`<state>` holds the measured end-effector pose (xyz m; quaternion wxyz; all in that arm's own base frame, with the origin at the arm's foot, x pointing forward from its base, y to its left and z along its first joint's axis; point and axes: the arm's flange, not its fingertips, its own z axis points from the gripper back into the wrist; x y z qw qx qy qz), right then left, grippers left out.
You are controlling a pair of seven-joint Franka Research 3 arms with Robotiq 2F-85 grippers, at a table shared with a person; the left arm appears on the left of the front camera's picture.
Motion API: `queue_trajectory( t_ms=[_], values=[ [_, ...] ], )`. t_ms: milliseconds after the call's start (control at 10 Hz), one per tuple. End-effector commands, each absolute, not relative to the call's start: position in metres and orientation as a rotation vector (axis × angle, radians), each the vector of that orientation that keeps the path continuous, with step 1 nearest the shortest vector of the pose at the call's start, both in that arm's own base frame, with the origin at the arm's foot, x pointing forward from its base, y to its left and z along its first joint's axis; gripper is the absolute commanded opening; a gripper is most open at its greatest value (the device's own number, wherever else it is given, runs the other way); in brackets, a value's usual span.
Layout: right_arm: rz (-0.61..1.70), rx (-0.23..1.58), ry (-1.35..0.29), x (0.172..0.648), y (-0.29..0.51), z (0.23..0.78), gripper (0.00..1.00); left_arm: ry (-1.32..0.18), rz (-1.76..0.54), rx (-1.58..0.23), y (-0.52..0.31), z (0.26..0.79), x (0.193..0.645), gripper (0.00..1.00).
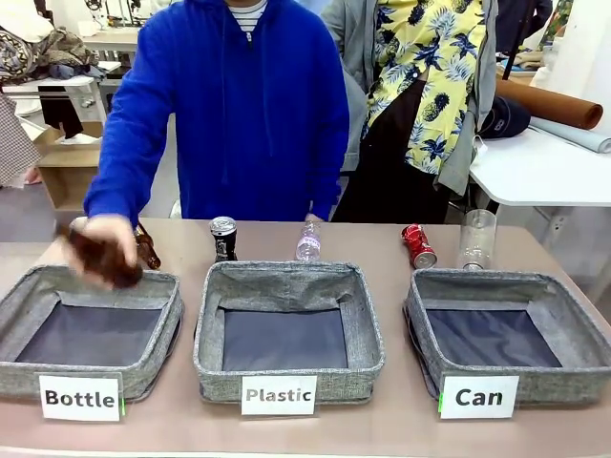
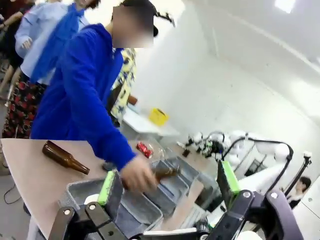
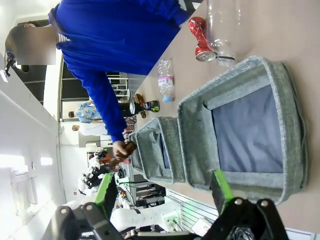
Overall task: Sort the can waste into the basket.
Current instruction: Pick up the can waste from the table and place it in the right Fabric basket.
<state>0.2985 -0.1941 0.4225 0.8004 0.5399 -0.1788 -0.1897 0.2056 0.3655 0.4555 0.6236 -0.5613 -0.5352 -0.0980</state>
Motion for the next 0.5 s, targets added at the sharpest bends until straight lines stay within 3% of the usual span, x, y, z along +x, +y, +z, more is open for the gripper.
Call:
queue_trajectory(
  t_ms=[0, 200, 400],
  values=[
    [-0.384, 1.175, -0.415, 0.300, -0.196, 0.424, 1.00, -1.320, -0.231, -1.320, 0.409, 0.442, 0.169, 1.00],
    [-0.384, 1.175, -0.415, 0.300, -0.196, 0.424, 1.00, -1.305, -0.221, -1.318, 0.408, 0.438, 0.163, 1.00],
    [-0.384, 1.175, -0.415, 0.300, -0.196, 0.424, 1.00, -1.244, -0.208, -1.310, 0.406, 0.448, 0.186, 1.00]
  ],
)
